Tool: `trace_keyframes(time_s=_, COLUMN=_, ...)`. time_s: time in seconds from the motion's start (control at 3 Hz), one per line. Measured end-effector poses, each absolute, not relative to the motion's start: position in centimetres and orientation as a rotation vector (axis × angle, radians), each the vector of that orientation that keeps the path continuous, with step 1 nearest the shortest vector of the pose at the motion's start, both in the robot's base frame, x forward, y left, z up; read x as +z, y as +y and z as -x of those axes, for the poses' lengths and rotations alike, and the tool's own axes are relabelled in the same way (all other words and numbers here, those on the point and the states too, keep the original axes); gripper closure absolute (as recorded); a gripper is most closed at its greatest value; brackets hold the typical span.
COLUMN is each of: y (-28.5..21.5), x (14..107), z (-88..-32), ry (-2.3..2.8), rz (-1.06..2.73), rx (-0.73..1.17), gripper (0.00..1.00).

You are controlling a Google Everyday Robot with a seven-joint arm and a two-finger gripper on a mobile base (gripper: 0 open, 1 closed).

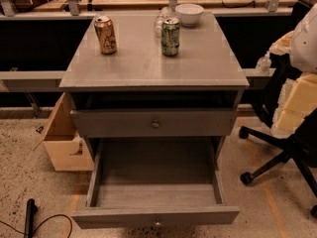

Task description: Place orange can into middle drawer

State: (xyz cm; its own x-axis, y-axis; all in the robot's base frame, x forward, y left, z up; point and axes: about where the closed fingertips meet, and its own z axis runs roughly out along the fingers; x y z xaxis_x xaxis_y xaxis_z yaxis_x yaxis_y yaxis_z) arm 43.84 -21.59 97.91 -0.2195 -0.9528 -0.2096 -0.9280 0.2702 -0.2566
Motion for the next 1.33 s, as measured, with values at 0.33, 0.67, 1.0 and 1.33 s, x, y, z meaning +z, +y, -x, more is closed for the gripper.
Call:
trace_keyframes(time_s=0.33, y=-21.6, x=97.9, z=-43.8, ry=2.224, rz=1.719, rx=-0.108, gripper=0.0)
trace_keyframes(time_s=0.67, y=-21.1, x=98.6, z=-45.5, ry=2.172, rz=1.621, rx=-0.043, gripper=0.0)
trace_keyframes(time_s=1.0, y=-19.1, x=99.6, z=-49.8, ry=2.068, rz=1.496, rx=0.059, gripper=0.0)
trace_keyframes(time_s=1.33, y=-16.3, x=101.7, z=-54.3, ry=1.941, rz=1.406, rx=0.113, gripper=0.0)
